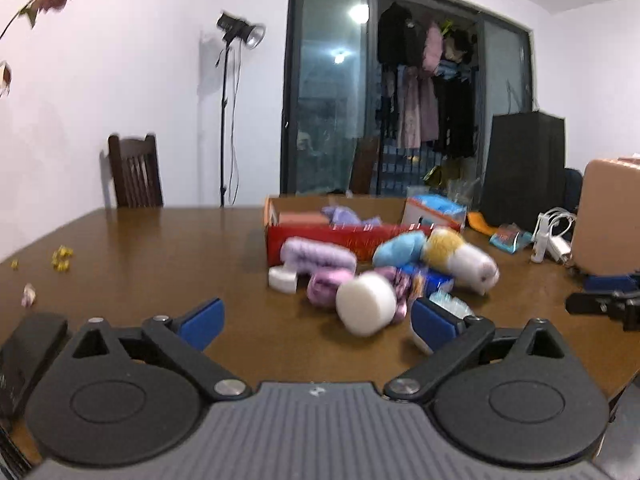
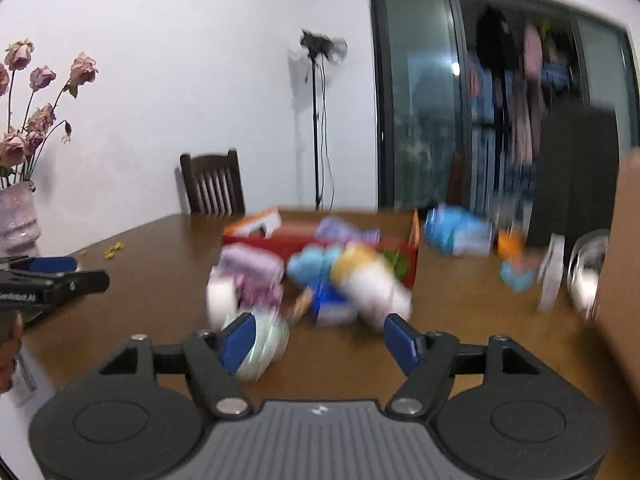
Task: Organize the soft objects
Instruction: 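Move both grippers back over the pile of soft items, then close the right gripper on the white-and-yellow plush hamster, then carry the plush hamster into the box with the right gripper while the left gripper supports it, then open the grippers to release the plush hamster in the box, then move both grippers back over the pile of soft items, then close both grippers on the lavender folded towel, then lift the lavender towel with both grippers and carry it over the box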
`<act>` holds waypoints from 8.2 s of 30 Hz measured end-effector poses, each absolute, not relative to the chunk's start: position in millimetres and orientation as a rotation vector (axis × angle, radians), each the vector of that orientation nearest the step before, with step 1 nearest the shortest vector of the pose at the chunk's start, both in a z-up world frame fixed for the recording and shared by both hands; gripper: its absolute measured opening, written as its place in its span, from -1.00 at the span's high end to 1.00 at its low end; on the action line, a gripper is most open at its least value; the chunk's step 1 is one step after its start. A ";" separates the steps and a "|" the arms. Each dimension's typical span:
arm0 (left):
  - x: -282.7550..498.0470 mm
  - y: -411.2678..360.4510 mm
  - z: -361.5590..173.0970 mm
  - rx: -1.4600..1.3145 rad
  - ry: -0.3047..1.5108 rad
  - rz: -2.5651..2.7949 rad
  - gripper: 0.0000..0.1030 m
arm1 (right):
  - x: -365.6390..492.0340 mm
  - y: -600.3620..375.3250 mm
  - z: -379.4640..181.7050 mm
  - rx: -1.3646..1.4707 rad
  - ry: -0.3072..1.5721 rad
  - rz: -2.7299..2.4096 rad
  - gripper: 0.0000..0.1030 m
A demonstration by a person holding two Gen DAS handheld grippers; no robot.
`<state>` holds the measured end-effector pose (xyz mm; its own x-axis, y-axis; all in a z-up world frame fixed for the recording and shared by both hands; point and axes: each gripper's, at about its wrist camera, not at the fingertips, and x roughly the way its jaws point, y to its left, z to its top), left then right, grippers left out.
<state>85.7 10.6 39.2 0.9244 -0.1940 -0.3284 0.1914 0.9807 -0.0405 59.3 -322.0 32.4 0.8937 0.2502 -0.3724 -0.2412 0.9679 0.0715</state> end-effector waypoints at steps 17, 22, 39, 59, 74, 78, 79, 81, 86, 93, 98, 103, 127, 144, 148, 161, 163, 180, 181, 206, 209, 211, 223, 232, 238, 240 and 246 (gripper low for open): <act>128.0 -64.6 2.0 0.075 0.460 -0.379 -0.97 | 111.2 -320.2 2.2 -0.054 0.446 0.142 -0.36; 168.8 -93.8 -15.0 0.116 0.517 -0.370 -0.63 | 165.0 -313.6 5.5 -0.134 0.445 0.136 -0.35; 222.3 -78.6 9.1 -0.005 0.536 -0.268 -0.80 | 232.3 -327.8 1.6 -0.159 0.450 0.124 0.13; 204.3 -143.5 41.5 -0.106 0.518 -0.537 -0.76 | 149.4 -416.8 -9.2 0.331 0.512 0.188 -0.18; 281.8 -196.6 0.9 -0.163 0.722 -0.635 -0.21 | 160.3 -383.9 -17.0 0.108 0.546 0.180 -0.01; 280.3 -190.9 11.4 -0.194 0.700 -0.630 -0.16 | 163.6 -392.1 -11.7 0.159 0.525 0.201 0.03; 278.9 -188.7 18.0 -0.195 0.682 -0.632 -0.16 | 163.5 -395.9 -6.8 0.184 0.511 0.219 0.04; 279.5 -182.3 36.3 -0.203 0.636 -0.636 -0.16 | 166.0 -398.1 6.2 0.184 0.482 0.240 0.04; 320.0 -164.8 87.4 -0.220 0.547 -0.623 -0.21 | 202.5 -387.0 56.4 0.095 0.386 0.290 0.04; 444.5 -145.5 107.5 -0.239 0.572 -0.583 -0.30 | 325.0 -354.3 89.0 0.046 0.373 0.299 0.05; 542.8 -138.1 83.7 -0.267 0.662 -0.544 -0.28 | 423.9 -337.9 79.8 0.059 0.483 0.277 0.06; 597.2 -144.3 40.8 -0.275 0.773 -0.535 -0.24 | 478.4 -318.3 51.6 -0.028 0.572 0.188 0.06; 408.6 -46.1 161.9 -0.082 0.584 -0.381 -0.69 | 368.1 -326.5 162.6 -0.099 0.480 0.204 -0.28; 174.3 11.1 97.3 -0.017 0.335 -0.250 -0.95 | 177.1 -321.3 127.2 -0.077 0.337 0.251 -0.68; 120.7 25.0 77.9 -0.070 0.321 -0.241 -1.00 | 125.3 -309.6 93.3 -0.084 0.328 0.286 -0.68; 90.0 23.6 41.7 -0.029 0.354 -0.170 -1.00 | 77.3 -278.2 19.1 -0.065 0.395 0.261 -0.68; 93.1 25.3 36.9 -0.042 0.371 -0.172 -1.00 | 79.9 -280.5 17.3 -0.034 0.392 0.262 -0.68; 298.4 30.5 42.2 -0.263 0.503 -0.287 -0.60 | 272.8 -233.1 43.5 0.181 0.482 0.461 -0.10; 313.8 31.1 39.0 -0.278 0.523 -0.295 -0.51 | 289.7 -225.7 43.5 0.168 0.503 0.460 -0.07; 325.4 38.2 56.2 -0.378 0.517 -0.415 0.63 | 331.6 -193.2 54.0 -0.003 0.489 0.496 0.59; 295.5 28.0 84.6 -0.357 0.485 -0.413 0.63 | 306.3 -202.8 81.8 -0.004 0.431 0.504 0.59; 274.3 20.6 97.1 -0.351 0.465 -0.421 0.62 | 283.0 -208.3 95.9 -0.016 0.399 0.508 0.59; 137.5 -16.0 53.5 -0.415 0.566 -0.519 0.62 | 130.4 -258.0 61.2 0.042 0.462 0.503 0.59; 112.6 -15.8 -4.6 -0.366 0.691 -0.453 0.30 | 77.8 -268.2 5.3 0.140 0.557 0.376 0.16; 104.9 -11.3 -2.0 -0.374 0.656 -0.476 0.19 | 72.2 -265.7 1.7 0.165 0.549 0.389 0.14; 104.8 -14.3 -1.9 -0.358 0.653 -0.470 0.21 | 76.2 -262.9 -4.8 0.165 0.567 0.380 0.16; 106.7 -17.0 -7.8 -0.349 0.665 -0.471 0.45 | 80.2 -259.7 -12.3 0.176 0.571 0.399 0.37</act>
